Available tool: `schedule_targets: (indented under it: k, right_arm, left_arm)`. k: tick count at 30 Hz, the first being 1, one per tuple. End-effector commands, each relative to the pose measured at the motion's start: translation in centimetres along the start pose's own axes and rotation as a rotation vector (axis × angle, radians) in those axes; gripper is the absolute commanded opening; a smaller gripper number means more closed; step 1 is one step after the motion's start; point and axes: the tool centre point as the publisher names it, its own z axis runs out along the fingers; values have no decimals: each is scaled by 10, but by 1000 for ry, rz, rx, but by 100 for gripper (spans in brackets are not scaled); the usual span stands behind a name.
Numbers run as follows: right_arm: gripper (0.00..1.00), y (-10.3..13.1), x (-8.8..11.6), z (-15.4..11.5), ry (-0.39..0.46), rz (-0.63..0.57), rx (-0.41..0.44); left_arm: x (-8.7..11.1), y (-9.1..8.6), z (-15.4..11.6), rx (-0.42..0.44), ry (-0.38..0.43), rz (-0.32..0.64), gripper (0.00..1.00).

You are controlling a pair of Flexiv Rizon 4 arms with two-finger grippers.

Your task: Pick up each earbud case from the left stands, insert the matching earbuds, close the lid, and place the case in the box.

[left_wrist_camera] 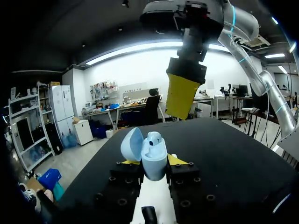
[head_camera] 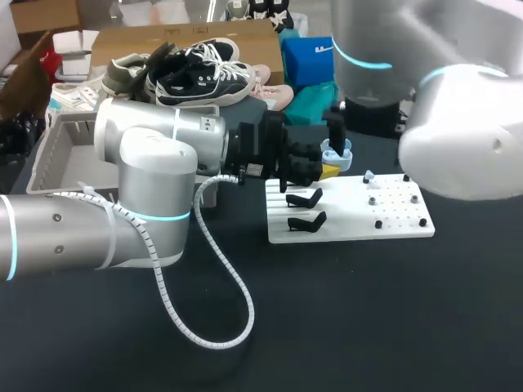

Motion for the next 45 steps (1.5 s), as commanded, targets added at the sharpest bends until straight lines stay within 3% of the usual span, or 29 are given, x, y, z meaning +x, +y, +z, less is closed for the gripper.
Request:
schedule_targets:
  k: [1,8,12,15,20,32,38,45]
  right_arm:
    - [100,-29,8,7,-94,-59,-171]
    - [100,-42,4,34,-96,-195,-271]
    - [89,-46,-1,58,-71,-249,-339]
    - [65,-45,-6,75,-47,-250,-351]
    - [59,-44,-14,97,-7,-226,-355]
    - [58,-22,-32,129,18,-189,-346]
    - [63,-13,-34,142,30,-173,-362]
    - [59,-7,-37,154,37,-173,-369]
  left_arm:
    - [0,-1,0,-3,-1,1,0]
    - [0,-1,0,-3,-1,1,0]
    - [0,-1,0,-3,-1,1,0]
    - [0,-1,0,-3,-1,1,0]
    - [0,-1,0,-3,-1,1,0]
    - [0,-1,0,-3,-1,1,0]
    - [0,-1,0,-3,-1,1,0]
    - [0,-1,0,-3,-1,1,0]
